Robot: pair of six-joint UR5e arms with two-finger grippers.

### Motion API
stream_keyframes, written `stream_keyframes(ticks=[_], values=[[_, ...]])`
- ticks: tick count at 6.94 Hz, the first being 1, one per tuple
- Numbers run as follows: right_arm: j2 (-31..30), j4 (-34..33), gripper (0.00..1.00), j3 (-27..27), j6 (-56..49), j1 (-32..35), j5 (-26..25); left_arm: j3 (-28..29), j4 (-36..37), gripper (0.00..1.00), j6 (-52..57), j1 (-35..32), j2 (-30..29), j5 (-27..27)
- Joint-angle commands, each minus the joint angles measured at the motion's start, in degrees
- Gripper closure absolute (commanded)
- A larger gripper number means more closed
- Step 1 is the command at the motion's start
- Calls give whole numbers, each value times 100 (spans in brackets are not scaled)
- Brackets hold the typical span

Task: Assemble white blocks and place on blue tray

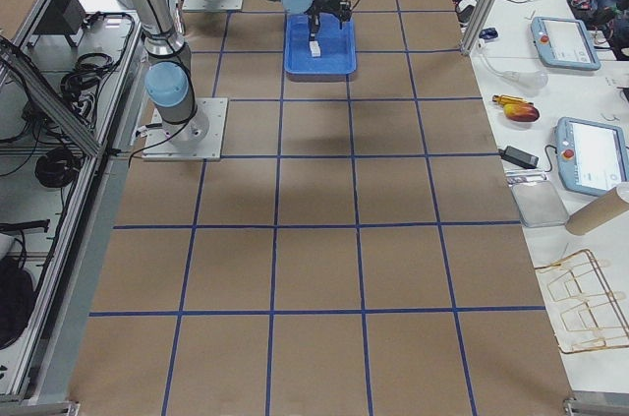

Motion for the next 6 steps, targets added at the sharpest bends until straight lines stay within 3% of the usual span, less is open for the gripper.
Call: stream_keyframes(ticks=[1,4,6], values=[[-243,1009,0,-709,945,3,-75,16,4,100,14,-60,-7,17],[-402,1319,0,-1308,2484,-5,-391,139,-5,100,-65,-131,-7,26],[-446,2056,0,-1520,3759,-31,-673,174,-22,100,-73,-139,28,131]])
